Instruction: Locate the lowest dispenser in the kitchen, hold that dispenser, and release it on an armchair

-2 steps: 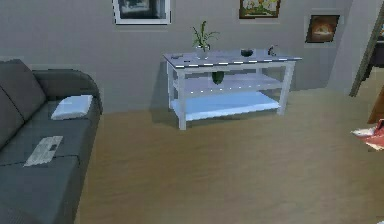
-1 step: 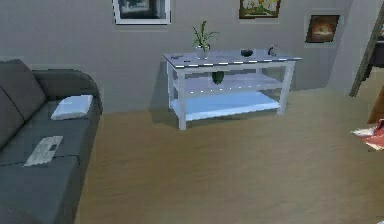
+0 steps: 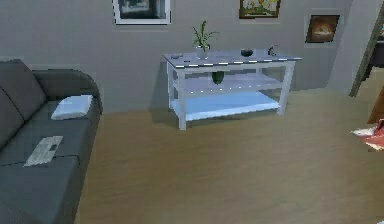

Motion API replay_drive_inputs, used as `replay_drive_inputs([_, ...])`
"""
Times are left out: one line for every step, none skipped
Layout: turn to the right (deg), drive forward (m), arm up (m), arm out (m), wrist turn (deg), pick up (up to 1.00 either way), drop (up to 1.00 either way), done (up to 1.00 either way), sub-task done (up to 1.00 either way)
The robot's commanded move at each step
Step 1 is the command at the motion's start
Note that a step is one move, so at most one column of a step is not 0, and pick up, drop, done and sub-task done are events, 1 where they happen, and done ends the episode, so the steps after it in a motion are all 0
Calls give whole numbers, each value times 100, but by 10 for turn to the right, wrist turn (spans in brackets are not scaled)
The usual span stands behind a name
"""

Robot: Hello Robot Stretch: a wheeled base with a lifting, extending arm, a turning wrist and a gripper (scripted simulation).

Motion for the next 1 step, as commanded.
replay_drive_inputs([0,0,0,0,0,0,0,100,0])
